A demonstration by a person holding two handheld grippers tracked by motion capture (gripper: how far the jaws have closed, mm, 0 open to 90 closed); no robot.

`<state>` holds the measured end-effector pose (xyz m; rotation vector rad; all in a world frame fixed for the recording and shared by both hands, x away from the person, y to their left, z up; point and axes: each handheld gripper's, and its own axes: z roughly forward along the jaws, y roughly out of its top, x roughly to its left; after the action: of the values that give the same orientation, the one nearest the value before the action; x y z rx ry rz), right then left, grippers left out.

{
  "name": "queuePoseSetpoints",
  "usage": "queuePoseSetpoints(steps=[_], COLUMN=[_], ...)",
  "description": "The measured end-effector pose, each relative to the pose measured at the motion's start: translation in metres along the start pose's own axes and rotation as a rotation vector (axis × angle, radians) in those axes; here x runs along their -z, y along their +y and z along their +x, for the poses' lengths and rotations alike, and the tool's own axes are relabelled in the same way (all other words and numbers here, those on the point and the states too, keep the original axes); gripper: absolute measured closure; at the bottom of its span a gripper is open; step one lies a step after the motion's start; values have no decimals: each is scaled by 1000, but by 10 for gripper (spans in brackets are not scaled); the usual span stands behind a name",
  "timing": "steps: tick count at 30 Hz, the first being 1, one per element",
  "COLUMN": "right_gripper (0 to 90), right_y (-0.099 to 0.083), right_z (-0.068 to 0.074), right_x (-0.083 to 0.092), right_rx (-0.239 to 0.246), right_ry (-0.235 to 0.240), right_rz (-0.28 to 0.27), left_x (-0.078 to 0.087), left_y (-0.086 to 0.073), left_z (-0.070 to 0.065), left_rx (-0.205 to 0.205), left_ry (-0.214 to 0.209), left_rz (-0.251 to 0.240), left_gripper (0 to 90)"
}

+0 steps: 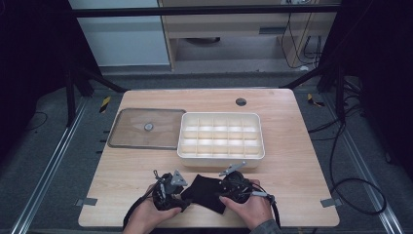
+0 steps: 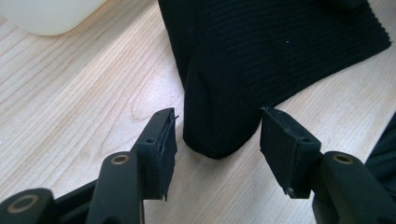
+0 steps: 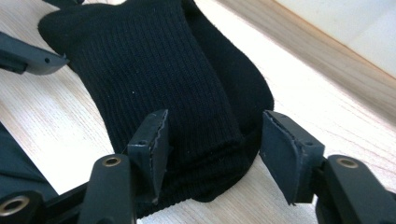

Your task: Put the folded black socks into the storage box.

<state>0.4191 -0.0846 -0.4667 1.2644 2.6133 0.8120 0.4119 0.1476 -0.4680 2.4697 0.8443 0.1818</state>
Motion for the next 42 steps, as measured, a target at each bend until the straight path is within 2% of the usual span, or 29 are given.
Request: queuePoseSetpoints(steps=[8, 9, 13, 15, 16, 21, 24, 33, 42], right_gripper=[496, 511, 538, 531, 523, 434, 416, 586, 672], right_y=[0, 0, 1, 2, 2, 1, -1, -1, -2], right_z=[3, 3, 3, 3, 4, -2, -4, -4, -2], right_x=[-5, -6, -6, -6, -4, 1, -2, -7, -7], right_rx=[10, 14, 11, 23, 13, 14, 9, 5, 22], right_ry=[-2, -1, 6, 6, 4, -16, 0, 42, 42], right_rz=[16, 18, 27, 29, 28, 15, 28, 45, 38], left_x=[-6, -7, -11, -13, -13, -14, -14, -14, -7], left_y=[7, 7, 9, 10, 10, 10, 10, 9, 10], left_z=[1, 1, 1, 2, 3, 4, 4, 8, 8], left_rx=[2, 0, 8, 4, 6, 2, 1, 15, 20], left_ry=[-2, -6, -20, -19, -22, -24, -22, -36, -42], left_rz=[11, 12, 29, 36, 36, 45, 47, 40, 20], left_gripper=[503, 554, 642, 693, 705, 752, 769, 800, 818])
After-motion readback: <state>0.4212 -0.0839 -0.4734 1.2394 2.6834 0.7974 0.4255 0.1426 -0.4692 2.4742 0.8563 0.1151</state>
